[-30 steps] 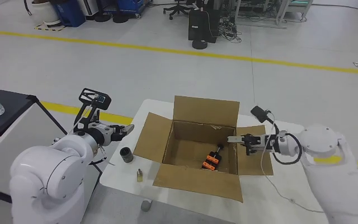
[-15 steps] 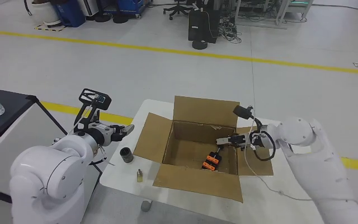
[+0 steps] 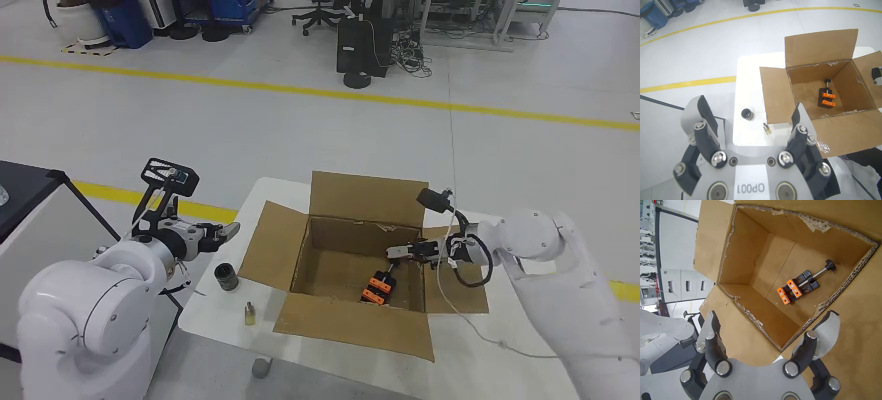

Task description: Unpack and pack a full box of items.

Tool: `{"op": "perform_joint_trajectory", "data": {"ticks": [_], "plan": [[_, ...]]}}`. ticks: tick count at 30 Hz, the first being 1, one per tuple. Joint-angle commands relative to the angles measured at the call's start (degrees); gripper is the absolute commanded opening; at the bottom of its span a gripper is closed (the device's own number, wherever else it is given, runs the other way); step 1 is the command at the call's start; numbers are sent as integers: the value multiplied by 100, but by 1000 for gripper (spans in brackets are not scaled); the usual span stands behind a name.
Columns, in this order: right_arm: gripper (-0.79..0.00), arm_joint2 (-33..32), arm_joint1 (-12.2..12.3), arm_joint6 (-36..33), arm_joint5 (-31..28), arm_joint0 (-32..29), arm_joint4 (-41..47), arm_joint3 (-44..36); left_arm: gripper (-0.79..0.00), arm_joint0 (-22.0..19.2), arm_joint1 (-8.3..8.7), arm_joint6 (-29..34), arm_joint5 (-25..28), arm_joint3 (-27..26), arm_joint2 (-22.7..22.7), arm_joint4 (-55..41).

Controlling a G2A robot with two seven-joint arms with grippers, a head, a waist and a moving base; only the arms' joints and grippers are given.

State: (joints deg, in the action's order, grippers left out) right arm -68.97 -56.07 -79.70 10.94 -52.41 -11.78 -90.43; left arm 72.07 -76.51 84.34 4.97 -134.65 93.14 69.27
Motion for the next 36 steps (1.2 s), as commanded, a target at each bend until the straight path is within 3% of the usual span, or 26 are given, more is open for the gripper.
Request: {"op": "perform_joint_trajectory", "data": {"ticks": [1,7,14,17,21,23,27,31,36], "plan": [[0,0,0,0,0,0,0,0,0,0,0,0,0,0,0,0],[0,57,-4,-88,-174,31,93,-114,0,0,0,0,0,0,0,0],[0,537,-88,-830,-182,988,272,192,0,0,0,0,0,0,0,0],[0,1590,-168,-830,-316,1671,-66,613,0,0,0,0,0,0,0,0],[0,3278,-286,-830,-1005,2945,-390,1560,0,0,0,0,0,0,0,0],[0,3828,-386,-830,-1388,3462,20,1944,0,0,0,0,0,0,0,0],[0,5090,-605,-830,-2025,4239,-49,2384,0,0,0,0,0,0,0,0],[0,5923,-869,-830,-2391,4731,308,2662,0,0,0,0,0,0,0,0],[0,5923,-1212,-830,-2681,4612,-291,2864,0,0,0,0,0,0,0,0]]}}
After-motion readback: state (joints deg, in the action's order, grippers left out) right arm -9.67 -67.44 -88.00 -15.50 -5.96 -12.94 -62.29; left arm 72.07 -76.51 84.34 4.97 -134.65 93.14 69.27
